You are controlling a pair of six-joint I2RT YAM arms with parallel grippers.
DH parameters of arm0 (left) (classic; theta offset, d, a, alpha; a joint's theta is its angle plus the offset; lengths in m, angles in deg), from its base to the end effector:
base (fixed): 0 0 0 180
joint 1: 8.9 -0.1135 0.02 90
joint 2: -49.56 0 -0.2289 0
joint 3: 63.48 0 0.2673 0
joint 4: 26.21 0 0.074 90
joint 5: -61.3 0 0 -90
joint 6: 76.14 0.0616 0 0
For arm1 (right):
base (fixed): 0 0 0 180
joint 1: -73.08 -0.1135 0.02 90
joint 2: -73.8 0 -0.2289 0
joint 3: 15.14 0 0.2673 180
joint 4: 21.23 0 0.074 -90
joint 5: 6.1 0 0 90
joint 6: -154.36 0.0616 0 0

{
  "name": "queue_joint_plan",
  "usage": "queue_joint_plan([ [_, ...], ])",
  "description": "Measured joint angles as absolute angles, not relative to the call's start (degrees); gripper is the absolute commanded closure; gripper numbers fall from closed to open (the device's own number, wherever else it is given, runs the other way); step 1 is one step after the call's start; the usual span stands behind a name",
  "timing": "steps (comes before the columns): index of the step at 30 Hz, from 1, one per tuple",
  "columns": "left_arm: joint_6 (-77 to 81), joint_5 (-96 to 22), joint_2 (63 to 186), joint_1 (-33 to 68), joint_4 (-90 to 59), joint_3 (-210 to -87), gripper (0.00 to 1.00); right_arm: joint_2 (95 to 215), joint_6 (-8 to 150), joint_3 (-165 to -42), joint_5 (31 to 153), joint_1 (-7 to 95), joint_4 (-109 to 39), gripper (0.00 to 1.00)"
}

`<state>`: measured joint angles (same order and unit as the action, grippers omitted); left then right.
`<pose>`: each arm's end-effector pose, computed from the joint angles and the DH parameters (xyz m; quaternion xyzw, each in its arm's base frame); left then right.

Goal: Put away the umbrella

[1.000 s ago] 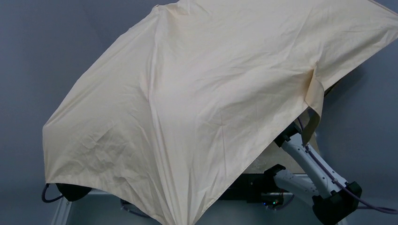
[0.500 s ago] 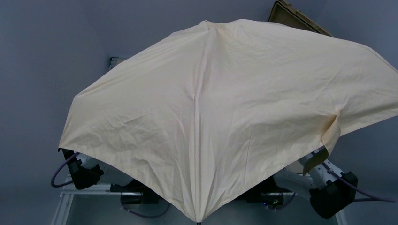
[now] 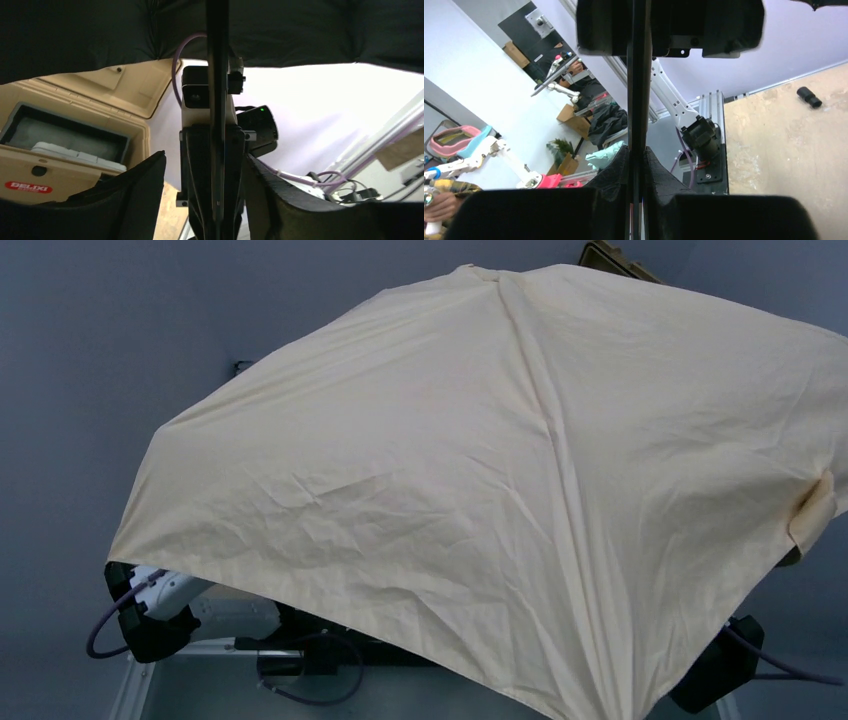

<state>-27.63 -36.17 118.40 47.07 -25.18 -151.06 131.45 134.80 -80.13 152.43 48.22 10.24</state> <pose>0.1720 -0.2690 0.4539 0.1264 0.5773 -0.6310 0.5026 0.1917 0.1520 0.4015 -0.3298 0.5258 0.7147 0.3223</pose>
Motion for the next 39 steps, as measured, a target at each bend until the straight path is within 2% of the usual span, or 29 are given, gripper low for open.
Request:
queue_joint_plan([
  [2,-27.87,-36.06,115.38,47.07,-27.89,-148.24,0.32,130.72,136.83,-80.13,152.45,48.59,12.73,1.00],
  [6,-28.16,-34.57,112.15,47.07,-33.07,-145.75,0.25,129.87,138.34,-80.13,152.56,48.66,15.66,1.00],
  [19,-25.25,-28.95,120.46,47.13,-44.52,-151.21,0.20,128.95,136.15,-79.49,152.69,48.72,13.13,1.00],
  [28,-21.77,-22.66,129.29,47.83,-57.13,-156.39,0.25,128.84,131.50,-79.47,152.65,48.72,6.96,1.00],
  [39,-19.46,-13.00,130.71,49.93,-64.61,-156.85,0.43,128.84,127.19,-79.49,152.41,48.79,1.45,1.00],
])
